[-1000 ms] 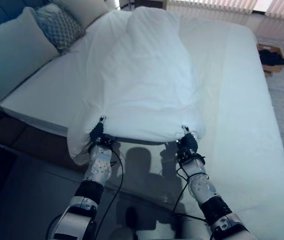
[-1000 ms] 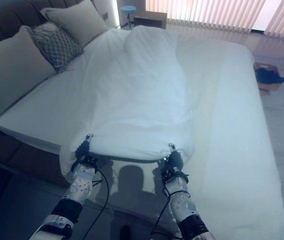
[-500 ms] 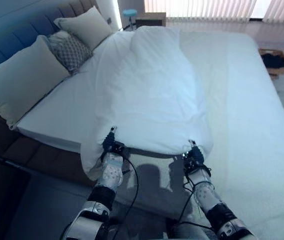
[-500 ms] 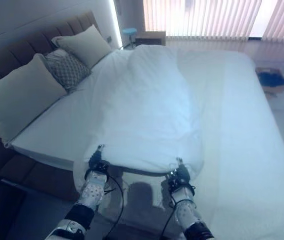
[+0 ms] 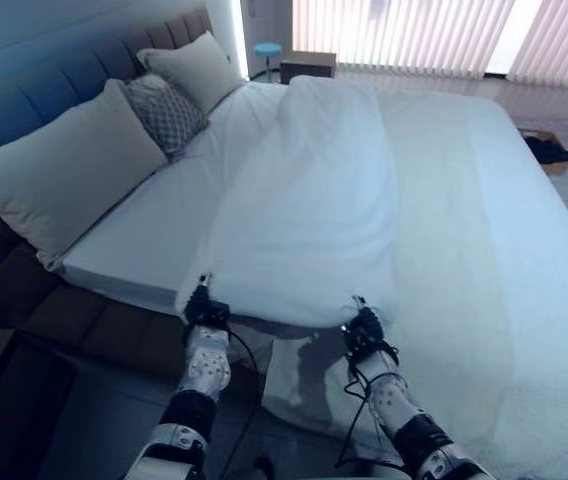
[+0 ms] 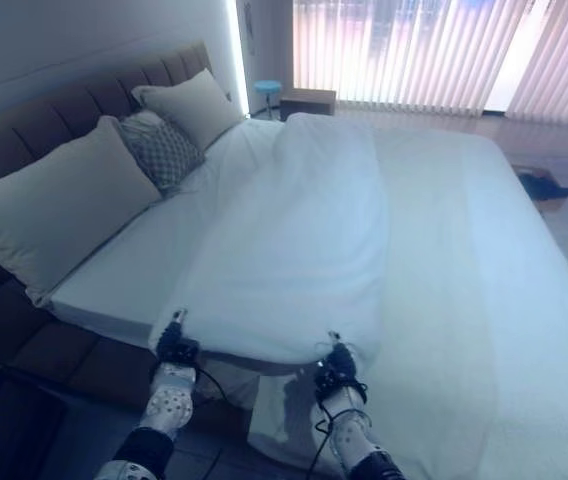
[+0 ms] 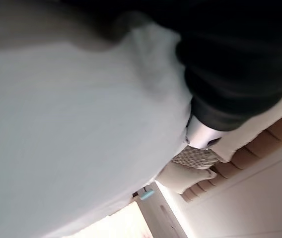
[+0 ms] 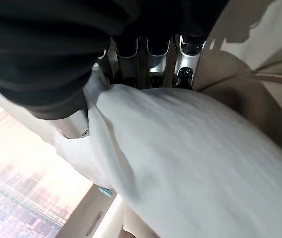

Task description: Make the bed

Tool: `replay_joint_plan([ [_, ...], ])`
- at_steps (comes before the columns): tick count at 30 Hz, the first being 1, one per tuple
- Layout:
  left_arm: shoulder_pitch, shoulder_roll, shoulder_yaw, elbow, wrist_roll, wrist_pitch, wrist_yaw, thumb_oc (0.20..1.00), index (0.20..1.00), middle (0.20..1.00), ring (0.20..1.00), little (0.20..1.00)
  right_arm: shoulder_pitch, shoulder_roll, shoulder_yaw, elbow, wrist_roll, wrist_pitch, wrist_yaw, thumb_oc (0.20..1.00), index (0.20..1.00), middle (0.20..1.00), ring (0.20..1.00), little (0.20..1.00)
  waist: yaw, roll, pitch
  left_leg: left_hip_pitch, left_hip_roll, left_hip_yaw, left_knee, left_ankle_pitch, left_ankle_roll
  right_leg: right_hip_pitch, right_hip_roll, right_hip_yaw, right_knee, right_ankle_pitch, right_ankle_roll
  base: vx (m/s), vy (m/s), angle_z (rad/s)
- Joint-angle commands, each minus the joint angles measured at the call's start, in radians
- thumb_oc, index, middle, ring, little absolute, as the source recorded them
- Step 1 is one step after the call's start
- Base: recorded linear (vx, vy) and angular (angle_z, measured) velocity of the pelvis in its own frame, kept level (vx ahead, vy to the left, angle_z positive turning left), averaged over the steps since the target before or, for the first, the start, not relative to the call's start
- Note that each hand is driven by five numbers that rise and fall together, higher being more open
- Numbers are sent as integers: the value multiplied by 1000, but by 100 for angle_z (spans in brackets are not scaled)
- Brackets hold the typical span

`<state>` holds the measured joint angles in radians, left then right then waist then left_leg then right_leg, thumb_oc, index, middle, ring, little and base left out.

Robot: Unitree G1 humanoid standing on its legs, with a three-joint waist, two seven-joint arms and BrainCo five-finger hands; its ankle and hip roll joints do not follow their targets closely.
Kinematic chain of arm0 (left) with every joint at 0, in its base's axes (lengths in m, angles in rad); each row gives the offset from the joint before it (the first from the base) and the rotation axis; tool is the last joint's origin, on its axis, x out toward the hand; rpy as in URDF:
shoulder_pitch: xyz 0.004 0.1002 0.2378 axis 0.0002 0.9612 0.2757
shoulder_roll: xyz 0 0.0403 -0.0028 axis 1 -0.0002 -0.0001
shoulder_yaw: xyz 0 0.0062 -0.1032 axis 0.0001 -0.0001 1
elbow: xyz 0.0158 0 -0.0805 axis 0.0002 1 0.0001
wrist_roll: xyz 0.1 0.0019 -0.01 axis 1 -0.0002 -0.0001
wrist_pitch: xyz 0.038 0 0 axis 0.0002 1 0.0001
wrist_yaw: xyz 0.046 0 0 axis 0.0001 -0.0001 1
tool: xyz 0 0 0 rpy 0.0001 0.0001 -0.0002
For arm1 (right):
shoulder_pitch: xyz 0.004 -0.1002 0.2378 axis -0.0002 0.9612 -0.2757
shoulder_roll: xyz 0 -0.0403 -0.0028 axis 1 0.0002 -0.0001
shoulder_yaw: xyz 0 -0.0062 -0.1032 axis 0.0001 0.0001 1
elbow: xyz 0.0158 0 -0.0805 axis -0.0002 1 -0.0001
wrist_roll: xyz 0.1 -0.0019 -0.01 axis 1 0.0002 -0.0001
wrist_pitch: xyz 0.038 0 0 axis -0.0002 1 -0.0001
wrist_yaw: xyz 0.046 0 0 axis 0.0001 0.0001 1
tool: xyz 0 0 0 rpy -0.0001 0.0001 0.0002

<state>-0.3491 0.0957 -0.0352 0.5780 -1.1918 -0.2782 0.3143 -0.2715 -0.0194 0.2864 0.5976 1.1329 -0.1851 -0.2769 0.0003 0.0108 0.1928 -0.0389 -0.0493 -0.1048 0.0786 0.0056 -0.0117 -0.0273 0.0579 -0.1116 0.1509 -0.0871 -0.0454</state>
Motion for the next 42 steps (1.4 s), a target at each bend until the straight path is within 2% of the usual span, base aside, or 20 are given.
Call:
replay_joint_plan([
  [1, 3, 52, 33, -118, 47, -83, -38, 200, 200, 200, 200, 200, -10, -50, -28, -30, 14, -63, 10, 200, 200, 200, 200, 200, 17, -27, 0, -14, -101, 86, 225, 28, -139, 0, -39, 14, 23, 27, 63, -4, 258, 100],
  [2, 7, 44, 30, -129, 57, -84, -37, 200, 200, 200, 200, 200, -8, -63, -26, -32, 3, -59, 5, 200, 200, 200, 200, 200, 25, -19, 9, -46, -108, 68, 279, 65, -167, 6, -48, 19, 26, 22, 59, -17, 198, 53],
  [3, 7, 43, 30, -131, 58, -84, -36, 200, 200, 200, 200, 200, -8, -64, -26, -32, 3, -58, 4, 200, 200, 200, 200, 200, 25, -18, 10, -49, -107, 67, 284, 64, -168, 5, -48, 18, 28, 22, 59, -30, 226, 32],
  [4, 21, 35, 43, -129, 48, -86, -28, 200, 200, 200, 200, 200, 5, -70, -48, -18, 6, -55, -4, 200, 200, 200, 200, 200, 24, -24, 21, -72, -38, 85, 339, 48, -152, 29, -66, 37, 17, 17, 67, -22, 128, -3],
  [5, 20, 35, 43, -129, 48, -86, -28, 200, 200, 200, 200, 200, 4, -70, -48, -18, 7, -55, -4, 200, 200, 200, 200, 200, 25, -24, 20, -74, -38, 86, 339, 51, -152, 27, -66, 37, 15, 21, 67, 51, 302, -20],
  [6, 32, 27, 51, -127, 21, -89, -19, 200, 200, 200, 200, 200, 13, -62, -53, -9, 11, -50, -21, 200, 200, 200, 200, 200, 31, -36, 1, -63, 46, 76, 303, -17, -80, 42, -98, 45, -13, 18, 89, 103, 266, -33],
  [7, 33, 28, 53, -130, 15, -93, -15, 200, 200, 200, 200, 200, 12, -60, -53, -2, 4, -43, -22, 200, 200, 200, 200, 200, 34, -41, -8, -58, 77, 52, 280, -24, -68, 48, -112, 53, -25, 17, 98, 147, 371, -52],
  [9, 34, 28, 55, -130, 14, -94, -10, 200, 200, 200, 200, 200, 11, -59, -54, 6, -4, -38, -25, 200, 200, 200, 200, 200, 34, -44, -22, -55, 107, 28, 245, -10, -68, 49, -125, 58, -36, 19, 106, 125, 287, -54],
  [10, 33, 27, 56, -122, 0, -96, 0, 200, 200, 200, 200, 200, 8, -56, -52, 10, -16, -29, -35, 200, 200, 200, 200, 200, 39, -34, -36, -16, 153, -44, 147, -3, -79, 62, -144, 90, -45, 7, 123, 154, 436, -29],
  [11, 32, 28, 56, -120, -1, -97, -1, 200, 200, 200, 200, 200, 8, -56, -53, 9, -22, -25, -38, 200, 200, 200, 200, 200, 40, -29, -39, -15, 161, -75, 111, 11, -85, 59, -157, 100, -50, 11, 130, 162, 620, -18],
  [15, 30, 17, 28, -110, 12, -78, 5, 200, 200, 200, 200, 200, 18, -52, -57, 6, -54, 5, -43, 200, 200, 200, 200, 200, 38, -23, -45, 7, 101, -94, 55, -50, -84, 56, -260, 117, -59, 56, 179, 55, 584, 5],
  [18, 16, 44, 11, -111, 37, -78, 0, 200, 200, 200, 200, 200, -5, -34, -42, 3, -57, 15, -33, 200, 200, 200, 200, 200, 58, -43, -29, -10, 55, -36, 57, -69, -56, -1, -317, 111, -45, 178, 189, -40, 482, 48],
  [20, 9, 60, 11, -115, 45, -85, 5, 200, 200, 200, 200, 200, -31, -22, -25, 1, -63, 14, -29, 200, 200, 200, 200, 200, 74, -43, -21, -9, 56, -7, 41, -65, -48, -19, -322, 71, -47, 193, 188, -69, 307, 2],
  [21, 10, 89, 26, -142, 65, -90, 7, 200, 200, 200, 200, 200, -66, -14, -3, -11, -84, 22, -9, 200, 200, 200, 200, 200, 113, -34, -14, -3, 64, 45, 9, -62, -49, -25, -342, -60, -38, 206, 190, -58, 334, -49],
  [23, 12, 98, 37, -161, 66, -95, 7, 200, 200, 200, 200, 200, -79, -17, 8, -23, -86, 22, 0, 200, 200, 200, 200, 200, 114, -30, -15, 2, 60, 50, -14, -48, -46, -23, -328, -89, -31, 189, 183, -25, 338, -51],
  [24, 11, 110, 55, -205, 75, -107, 4, 200, 200, 200, 200, 200, -92, -33, 20, -85, -95, 9, 24, 200, 200, 200, 200, 200, 111, -27, -15, 22, 39, 60, -50, -34, -35, -19, -262, -81, -26, 141, 172, 32, 305, -13],
  [26, 22, 115, 82, -276, 85, -124, -2, 200, 200, 200, 200, 200, -92, -49, 26, -188, -119, -12, 49, 200, 200, 200, 200, 200, 115, -30, -19, 41, 20, 71, -84, -21, -30, -7, -214, -93, -32, 105, 160, 34, 307, -3],
  [30, 91, 87, 148, -406, 98, -147, -35, 200, 200, 200, 200, 200, -6, -100, -27, -416, -188, -62, 122, 200, 200, 200, 200, 200, 97, -24, -21, 54, -5, 73, -123, 3, -30, -15, -174, -84, -30, 85, 150, 30, 160, -28],
  [37, 215, 29, 186, -382, 55, -130, -56, 200, 200, 200, 200, 200, 179, -126, -56, -455, -249, -53, 163, 200, 200, 200, 200, 200, 76, -15, 12, 47, -13, 84, -136, 0, -14, -28, -200, -114, -40, 111, 161, -5, 66, 13],
  [42, 254, 5, 181, -225, 8, -104, -45, 200, 200, 200, 200, 200, 214, -133, 22, -271, -273, 14, 148, 200, 200, 200, 200, 200, 98, -27, 72, -10, -21, 90, -129, 6, 2, -58, -202, -109, -78, 118, 166, -64, -23, 1],
])
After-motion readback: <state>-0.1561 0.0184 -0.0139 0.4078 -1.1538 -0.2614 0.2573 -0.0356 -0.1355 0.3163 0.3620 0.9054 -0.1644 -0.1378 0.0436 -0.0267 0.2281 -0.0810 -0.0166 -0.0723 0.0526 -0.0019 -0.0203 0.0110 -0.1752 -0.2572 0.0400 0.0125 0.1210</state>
